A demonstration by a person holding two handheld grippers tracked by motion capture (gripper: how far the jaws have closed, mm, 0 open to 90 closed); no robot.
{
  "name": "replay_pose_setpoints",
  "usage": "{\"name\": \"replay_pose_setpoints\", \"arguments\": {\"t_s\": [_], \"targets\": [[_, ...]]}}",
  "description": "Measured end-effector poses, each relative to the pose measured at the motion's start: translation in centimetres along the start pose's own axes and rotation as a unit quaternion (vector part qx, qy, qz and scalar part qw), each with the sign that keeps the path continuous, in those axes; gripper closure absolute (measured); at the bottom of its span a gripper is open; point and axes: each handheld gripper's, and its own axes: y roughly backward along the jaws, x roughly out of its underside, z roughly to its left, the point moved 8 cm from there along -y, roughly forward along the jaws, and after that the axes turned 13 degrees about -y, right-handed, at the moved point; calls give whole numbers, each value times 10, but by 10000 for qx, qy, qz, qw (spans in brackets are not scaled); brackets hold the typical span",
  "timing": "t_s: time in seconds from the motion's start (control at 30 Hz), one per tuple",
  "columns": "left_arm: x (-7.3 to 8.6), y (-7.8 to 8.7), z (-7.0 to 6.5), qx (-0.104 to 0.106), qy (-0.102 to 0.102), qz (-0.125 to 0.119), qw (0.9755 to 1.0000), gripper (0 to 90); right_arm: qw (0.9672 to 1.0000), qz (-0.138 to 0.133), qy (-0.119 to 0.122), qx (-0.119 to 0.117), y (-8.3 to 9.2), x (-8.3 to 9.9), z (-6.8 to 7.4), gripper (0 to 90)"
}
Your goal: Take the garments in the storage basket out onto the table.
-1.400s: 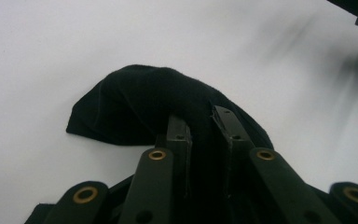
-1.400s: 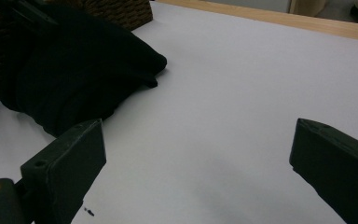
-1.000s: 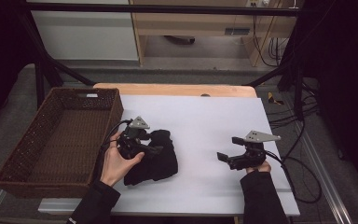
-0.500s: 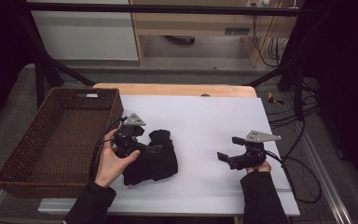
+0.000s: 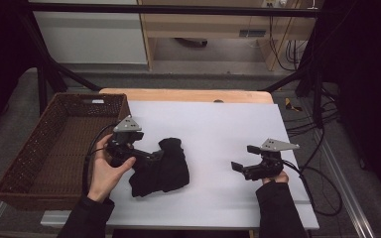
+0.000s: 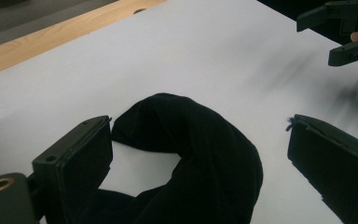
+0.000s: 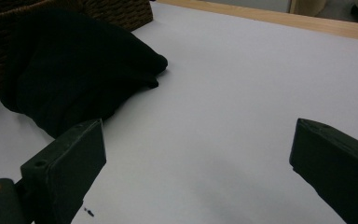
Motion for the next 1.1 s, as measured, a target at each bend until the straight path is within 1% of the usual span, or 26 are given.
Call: {"name": "replay_pose_setpoints", "arguments": {"t_s": [0.27,0.5,0.57,0.73,0.87,1.0,1.1], "targets": [[11,13,10,-147,78,-65,9998,61,10000,-8,-2,4,0,0,0,37],[18,22,16,-261,75,-139,9995,62,10000,-1,7,9,0,0,0,37],[21,25,18,-323,69,-145,9993,62,10000,-8,-1,6,0,0,0,37],[27,30,24,-399,120,-210,9989,62,10000,-3,3,4,0,0,0,37],[34,33,28,-440,108,-224,9987,62,10000,-11,2,1,0,0,0,37],[41,37,33,-528,115,-284,9981,62,10000,-4,-2,6,0,0,0,37],[48,40,38,-583,112,-270,9979,62,10000,-10,10,10,0,0,0,37]]}}
